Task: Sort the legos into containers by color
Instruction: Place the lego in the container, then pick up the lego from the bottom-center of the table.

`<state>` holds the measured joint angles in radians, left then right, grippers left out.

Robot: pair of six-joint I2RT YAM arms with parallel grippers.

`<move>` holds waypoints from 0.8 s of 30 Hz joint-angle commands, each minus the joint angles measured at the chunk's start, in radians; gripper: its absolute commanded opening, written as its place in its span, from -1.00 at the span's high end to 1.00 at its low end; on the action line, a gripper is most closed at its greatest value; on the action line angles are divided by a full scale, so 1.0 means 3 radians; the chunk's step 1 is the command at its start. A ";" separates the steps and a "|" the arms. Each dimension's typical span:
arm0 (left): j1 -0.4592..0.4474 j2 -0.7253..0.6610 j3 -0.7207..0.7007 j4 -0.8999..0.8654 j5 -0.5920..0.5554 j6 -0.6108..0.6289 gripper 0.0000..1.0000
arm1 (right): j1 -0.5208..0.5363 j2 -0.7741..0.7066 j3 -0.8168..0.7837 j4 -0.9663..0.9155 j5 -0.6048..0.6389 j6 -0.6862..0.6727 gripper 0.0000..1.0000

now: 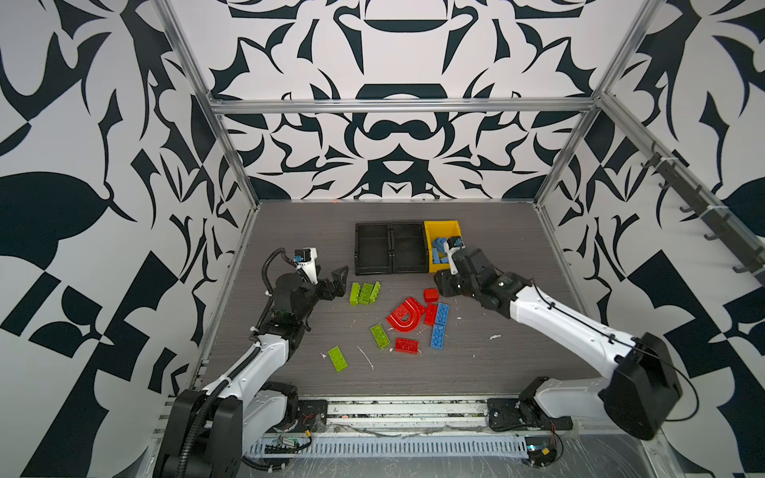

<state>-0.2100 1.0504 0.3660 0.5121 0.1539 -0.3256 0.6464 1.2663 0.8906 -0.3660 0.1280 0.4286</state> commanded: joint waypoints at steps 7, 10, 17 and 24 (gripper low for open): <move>-0.0006 -0.0025 -0.0065 0.0053 0.0025 -0.0040 -0.99 | 0.0367 -0.0238 -0.0274 -0.0674 0.0185 0.0745 -0.13; -0.0006 -0.0010 -0.0067 0.0060 0.0021 -0.0036 -0.99 | 0.0401 -0.0195 -0.0283 -0.0692 0.0178 0.0787 -0.14; -0.0006 -0.0009 -0.0080 0.0075 0.0026 -0.0031 -0.99 | 0.0463 -0.0038 -0.0364 -0.0527 0.0056 0.0885 -0.15; -0.0006 -0.0035 -0.0085 0.0057 0.0017 -0.0026 -0.99 | 0.0556 0.0138 -0.0410 -0.0396 -0.0023 0.0964 -0.16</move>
<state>-0.2100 1.0504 0.3553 0.5125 0.1543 -0.3264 0.8009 1.3014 0.7597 -0.5098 0.1253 0.6941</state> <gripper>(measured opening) 0.995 0.581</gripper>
